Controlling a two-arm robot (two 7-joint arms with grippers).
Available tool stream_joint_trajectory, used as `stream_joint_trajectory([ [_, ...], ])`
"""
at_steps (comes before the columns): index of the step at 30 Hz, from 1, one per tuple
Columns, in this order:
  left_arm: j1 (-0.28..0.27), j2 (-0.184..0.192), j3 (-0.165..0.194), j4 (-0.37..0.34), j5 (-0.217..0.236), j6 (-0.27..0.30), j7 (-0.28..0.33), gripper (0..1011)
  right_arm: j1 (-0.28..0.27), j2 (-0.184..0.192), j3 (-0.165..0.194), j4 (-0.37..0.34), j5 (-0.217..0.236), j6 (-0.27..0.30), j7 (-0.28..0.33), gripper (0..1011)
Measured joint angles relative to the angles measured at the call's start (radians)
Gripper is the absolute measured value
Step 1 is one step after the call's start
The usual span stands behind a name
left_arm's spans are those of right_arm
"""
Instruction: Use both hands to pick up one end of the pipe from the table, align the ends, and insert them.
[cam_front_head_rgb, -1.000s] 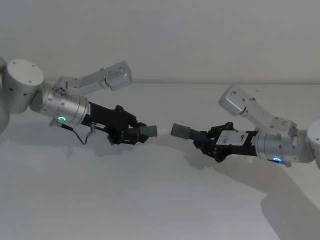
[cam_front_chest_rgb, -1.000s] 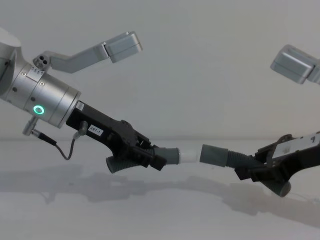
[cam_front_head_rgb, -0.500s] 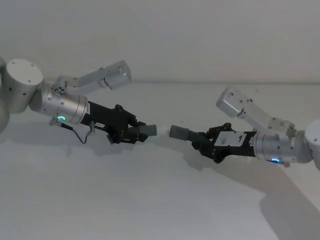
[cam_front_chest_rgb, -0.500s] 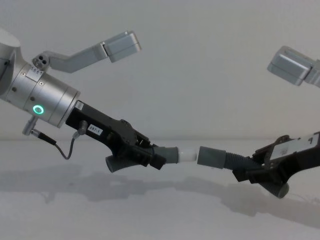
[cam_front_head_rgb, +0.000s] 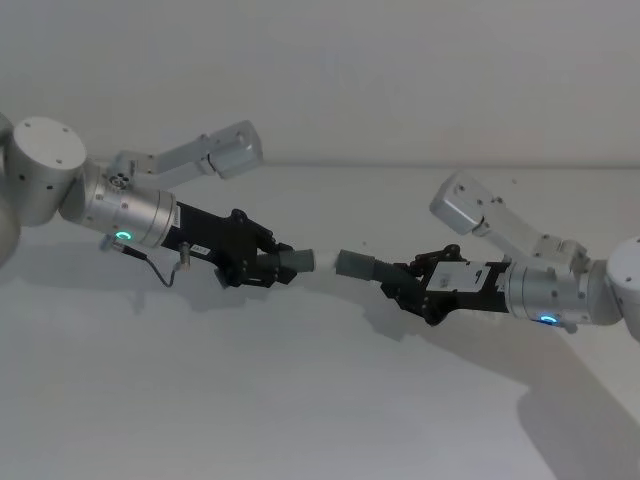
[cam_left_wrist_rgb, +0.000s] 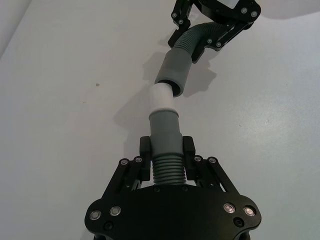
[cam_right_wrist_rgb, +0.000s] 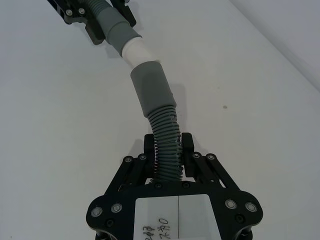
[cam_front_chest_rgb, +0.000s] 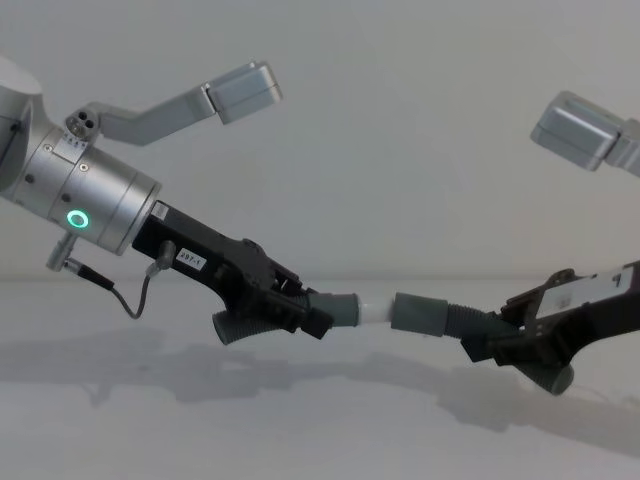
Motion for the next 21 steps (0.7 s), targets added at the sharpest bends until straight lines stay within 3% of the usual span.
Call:
stream_joint_trajectory([
  [21,-0.01,-0.022,-0.001,0.036,-0.002,-0.018,-0.02,366,0.009,-0.005,-0.001,0.015,0.013,-0.008,0.006,301],
])
